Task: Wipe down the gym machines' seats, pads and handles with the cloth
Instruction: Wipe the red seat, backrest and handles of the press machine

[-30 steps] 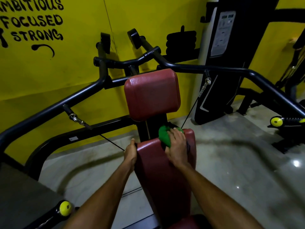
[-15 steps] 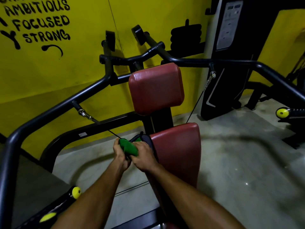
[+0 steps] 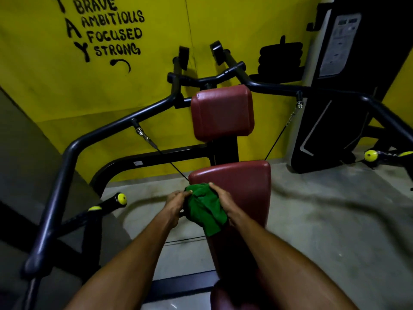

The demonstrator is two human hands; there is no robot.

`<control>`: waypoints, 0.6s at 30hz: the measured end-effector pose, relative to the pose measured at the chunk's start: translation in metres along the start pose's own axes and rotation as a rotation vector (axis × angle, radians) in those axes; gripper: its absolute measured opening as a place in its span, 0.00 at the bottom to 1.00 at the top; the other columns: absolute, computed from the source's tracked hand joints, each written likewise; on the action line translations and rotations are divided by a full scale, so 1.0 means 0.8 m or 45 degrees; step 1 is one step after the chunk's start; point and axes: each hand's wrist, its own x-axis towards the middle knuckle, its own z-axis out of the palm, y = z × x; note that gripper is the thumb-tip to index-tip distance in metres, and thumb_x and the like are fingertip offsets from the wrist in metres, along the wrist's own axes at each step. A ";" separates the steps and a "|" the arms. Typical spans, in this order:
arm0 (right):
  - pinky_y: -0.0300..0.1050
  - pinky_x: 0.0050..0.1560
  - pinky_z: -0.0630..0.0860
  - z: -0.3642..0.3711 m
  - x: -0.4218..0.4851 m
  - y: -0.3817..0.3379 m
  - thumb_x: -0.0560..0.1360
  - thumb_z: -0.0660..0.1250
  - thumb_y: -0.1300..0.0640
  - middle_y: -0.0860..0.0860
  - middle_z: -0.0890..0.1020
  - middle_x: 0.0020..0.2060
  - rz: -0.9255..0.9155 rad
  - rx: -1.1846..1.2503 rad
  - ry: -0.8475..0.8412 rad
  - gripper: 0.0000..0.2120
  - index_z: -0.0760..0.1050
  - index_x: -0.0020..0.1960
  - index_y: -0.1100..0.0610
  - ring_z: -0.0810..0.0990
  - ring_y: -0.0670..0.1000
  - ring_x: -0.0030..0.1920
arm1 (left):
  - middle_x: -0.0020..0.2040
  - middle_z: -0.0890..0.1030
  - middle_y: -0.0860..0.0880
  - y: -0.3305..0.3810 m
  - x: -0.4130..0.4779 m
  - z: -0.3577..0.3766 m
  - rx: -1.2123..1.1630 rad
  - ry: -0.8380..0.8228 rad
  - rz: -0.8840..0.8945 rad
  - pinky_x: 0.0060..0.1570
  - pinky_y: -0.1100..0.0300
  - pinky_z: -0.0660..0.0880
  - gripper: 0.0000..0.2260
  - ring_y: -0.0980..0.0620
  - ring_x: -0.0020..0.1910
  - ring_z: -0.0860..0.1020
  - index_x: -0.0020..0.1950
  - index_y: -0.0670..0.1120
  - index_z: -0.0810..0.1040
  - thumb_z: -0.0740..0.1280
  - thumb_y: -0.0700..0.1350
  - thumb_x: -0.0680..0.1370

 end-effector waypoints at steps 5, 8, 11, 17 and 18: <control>0.43 0.45 0.78 -0.045 -0.101 -0.008 0.76 0.72 0.41 0.48 0.84 0.55 -0.117 -0.417 -0.158 0.19 0.80 0.62 0.51 0.83 0.50 0.55 | 0.47 0.84 0.42 -0.040 -0.071 0.017 -0.014 0.218 0.202 0.50 0.49 0.80 0.11 0.41 0.49 0.83 0.51 0.41 0.81 0.74 0.47 0.75; 0.43 0.57 0.80 -0.063 -0.140 0.006 0.72 0.78 0.45 0.51 0.77 0.67 -0.207 -0.585 -0.352 0.34 0.71 0.74 0.49 0.79 0.51 0.63 | 0.46 0.85 0.42 -0.060 -0.122 0.028 -0.014 0.274 0.246 0.51 0.45 0.81 0.17 0.42 0.47 0.83 0.52 0.40 0.81 0.75 0.52 0.74; 0.49 0.66 0.78 -0.077 -0.173 0.026 0.68 0.82 0.46 0.51 0.76 0.70 -0.245 -0.781 -0.439 0.41 0.68 0.76 0.48 0.77 0.52 0.67 | 0.45 0.84 0.43 -0.073 -0.182 0.039 -0.029 0.282 0.326 0.44 0.53 0.81 0.15 0.46 0.43 0.83 0.50 0.40 0.79 0.75 0.50 0.74; 0.57 0.60 0.82 -0.068 -0.238 0.057 0.59 0.84 0.39 0.51 0.86 0.56 -0.205 -0.942 -0.479 0.35 0.81 0.61 0.51 0.85 0.52 0.56 | 0.46 0.82 0.46 -0.114 -0.265 0.004 0.177 0.335 0.482 0.41 0.58 0.77 0.14 0.48 0.45 0.81 0.48 0.43 0.77 0.78 0.47 0.71; 0.58 0.57 0.83 -0.063 -0.246 0.060 0.59 0.83 0.38 0.52 0.87 0.51 -0.202 -0.951 -0.491 0.31 0.83 0.56 0.53 0.86 0.53 0.53 | 0.47 0.82 0.46 -0.120 -0.277 -0.008 0.184 0.358 0.469 0.42 0.57 0.78 0.15 0.47 0.46 0.81 0.50 0.45 0.77 0.79 0.48 0.70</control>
